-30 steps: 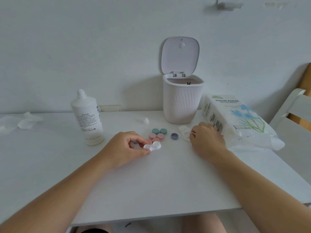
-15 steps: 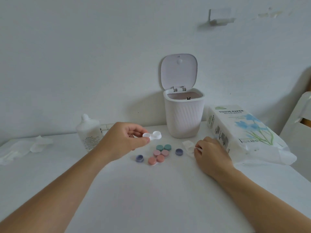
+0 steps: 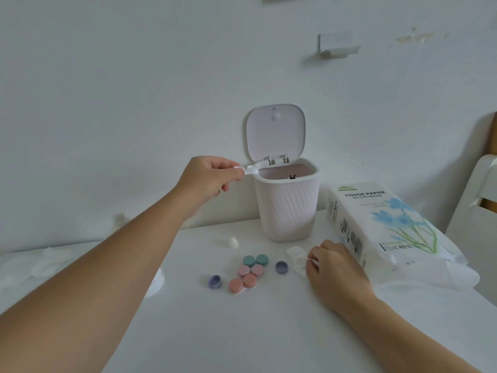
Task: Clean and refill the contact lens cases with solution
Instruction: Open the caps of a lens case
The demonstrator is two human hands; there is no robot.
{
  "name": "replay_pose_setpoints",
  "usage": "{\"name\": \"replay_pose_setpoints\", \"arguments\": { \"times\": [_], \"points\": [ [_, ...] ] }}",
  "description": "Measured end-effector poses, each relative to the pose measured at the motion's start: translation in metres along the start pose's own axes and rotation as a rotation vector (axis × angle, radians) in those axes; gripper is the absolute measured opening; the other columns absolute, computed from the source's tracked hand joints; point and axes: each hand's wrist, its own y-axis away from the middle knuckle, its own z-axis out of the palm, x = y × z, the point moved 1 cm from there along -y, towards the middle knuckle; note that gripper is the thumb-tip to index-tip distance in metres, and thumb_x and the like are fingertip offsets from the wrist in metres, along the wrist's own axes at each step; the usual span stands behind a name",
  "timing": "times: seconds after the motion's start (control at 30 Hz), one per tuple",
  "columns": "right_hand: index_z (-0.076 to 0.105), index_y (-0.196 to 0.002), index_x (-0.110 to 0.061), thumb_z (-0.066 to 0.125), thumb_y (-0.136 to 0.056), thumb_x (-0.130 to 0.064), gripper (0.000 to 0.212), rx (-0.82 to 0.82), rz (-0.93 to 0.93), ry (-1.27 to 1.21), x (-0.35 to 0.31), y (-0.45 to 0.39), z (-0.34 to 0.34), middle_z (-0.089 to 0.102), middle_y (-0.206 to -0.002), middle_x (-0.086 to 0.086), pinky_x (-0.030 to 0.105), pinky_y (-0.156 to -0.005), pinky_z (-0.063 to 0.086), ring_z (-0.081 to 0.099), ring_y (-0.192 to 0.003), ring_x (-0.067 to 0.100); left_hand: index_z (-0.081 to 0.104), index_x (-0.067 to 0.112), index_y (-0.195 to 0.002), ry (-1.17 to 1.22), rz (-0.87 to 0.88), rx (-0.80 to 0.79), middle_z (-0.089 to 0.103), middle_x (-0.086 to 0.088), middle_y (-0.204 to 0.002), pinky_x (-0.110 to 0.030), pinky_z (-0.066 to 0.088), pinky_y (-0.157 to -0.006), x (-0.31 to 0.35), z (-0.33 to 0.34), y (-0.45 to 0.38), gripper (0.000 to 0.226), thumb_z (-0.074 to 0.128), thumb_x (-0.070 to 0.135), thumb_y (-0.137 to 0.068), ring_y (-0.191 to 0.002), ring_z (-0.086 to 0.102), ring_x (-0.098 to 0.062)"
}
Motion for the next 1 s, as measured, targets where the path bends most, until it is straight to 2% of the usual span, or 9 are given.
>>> {"name": "replay_pose_setpoints", "arguments": {
  "times": [0.1, 0.17, 0.2, 0.3, 0.4, 0.5, 0.6, 0.77, 1.0],
  "points": [
    [0.066, -0.094, -0.019, 0.046, -0.1, -0.026, 0.022, 0.002, -0.001, -0.023, 0.001, -0.001, 0.001, 0.054, -0.098, -0.006, 0.03, -0.077, 0.04, 0.047, -0.101, 0.018, 0.08, 0.025, -0.083, -0.076, 0.016, 0.011, 0.076, -0.012, -0.085, -0.024, 0.042, -0.055, 0.008, 0.011, -0.024, 0.007, 0.08, 0.028, -0.076, -0.057, 0.055, -0.01],
    [0.065, -0.093, -0.02, 0.046, -0.1, -0.026, 0.021, 0.006, -0.003, -0.028, 0.002, -0.001, 0.001, 0.053, -0.098, -0.007, 0.029, -0.076, 0.038, 0.046, -0.102, 0.018, 0.079, 0.026, -0.082, -0.187, 0.045, 0.008, 0.073, 0.002, -0.066, -0.019, 0.041, -0.052, 0.012, 0.018, -0.039, 0.007, 0.081, 0.03, -0.077, -0.051, 0.055, -0.006],
    [0.065, -0.093, -0.02, 0.046, -0.1, -0.027, 0.021, 0.008, -0.005, -0.029, 0.002, -0.001, 0.001, 0.053, -0.097, -0.007, 0.028, -0.075, 0.037, 0.046, -0.101, 0.018, 0.079, 0.026, -0.085, -0.249, 0.072, -0.004, 0.07, 0.008, -0.064, -0.018, 0.041, -0.051, 0.014, 0.022, -0.045, 0.008, 0.081, 0.03, -0.078, -0.051, 0.056, -0.004],
    [0.066, -0.093, -0.021, 0.046, -0.1, -0.027, 0.022, 0.012, -0.005, -0.041, 0.003, -0.002, 0.001, 0.052, -0.097, -0.007, 0.027, -0.075, 0.035, 0.047, -0.102, 0.018, 0.078, 0.024, -0.095, -0.457, 0.203, -0.072, 0.07, 0.008, -0.076, -0.02, 0.046, -0.058, 0.022, 0.032, -0.059, 0.016, 0.079, 0.025, -0.079, -0.065, 0.062, -0.008],
    [0.066, -0.094, -0.02, 0.046, -0.1, -0.027, 0.022, 0.004, -0.004, -0.064, 0.004, -0.002, 0.001, 0.052, -0.098, -0.007, 0.028, -0.077, 0.039, 0.046, -0.102, 0.017, 0.077, 0.02, -0.103, -0.753, 0.381, -0.157, 0.072, 0.004, -0.092, -0.032, 0.054, -0.076, 0.031, 0.041, -0.065, 0.02, 0.074, 0.022, -0.084, -0.088, 0.066, -0.016],
    [0.066, -0.094, -0.02, 0.046, -0.1, -0.027, 0.022, 0.004, -0.003, -0.077, 0.004, -0.003, 0.0, 0.052, -0.097, -0.007, 0.029, -0.08, 0.041, 0.047, -0.103, 0.018, 0.073, 0.023, -0.112, -1.02, 0.557, -0.269, 0.066, 0.005, -0.104, -0.032, 0.046, -0.076, 0.04, 0.049, -0.069, 0.019, 0.064, 0.024, -0.095, -0.098, 0.061, -0.019],
    [0.066, -0.094, -0.019, 0.046, -0.1, -0.026, 0.022, 0.007, 0.003, -0.097, 0.004, -0.002, -0.001, 0.054, -0.099, -0.006, 0.029, -0.081, 0.042, 0.047, -0.104, 0.017, 0.071, 0.023, -0.116, -1.179, 0.674, -0.34, 0.06, 0.003, -0.104, -0.033, 0.042, -0.074, 0.049, 0.056, -0.072, 0.022, 0.057, 0.019, -0.099, -0.095, 0.058, -0.023],
    [0.065, -0.09, -0.019, 0.046, -0.1, -0.025, 0.021, 0.009, 0.012, -0.116, 0.003, -0.003, -0.002, 0.054, -0.099, -0.005, 0.03, -0.081, 0.043, 0.047, -0.103, 0.017, 0.067, 0.021, -0.126, -1.345, 0.806, -0.366, 0.061, -0.003, -0.115, -0.043, 0.051, -0.08, 0.057, 0.06, -0.069, 0.031, 0.052, 0.012, -0.1, -0.103, 0.061, -0.029],
    [0.061, -0.085, -0.021, 0.045, -0.099, -0.023, 0.021, 0.0, 0.028, -0.124, 0.003, -0.003, -0.001, 0.05, -0.094, -0.008, 0.028, -0.076, 0.039, 0.046, -0.101, 0.015, 0.064, 0.026, -0.131, -1.378, 0.842, -0.333, 0.059, 0.0, -0.117, -0.038, 0.049, -0.072, 0.062, 0.056, -0.066, 0.043, 0.051, 0.002, -0.098, -0.105, 0.061, -0.028]
  ]
}}
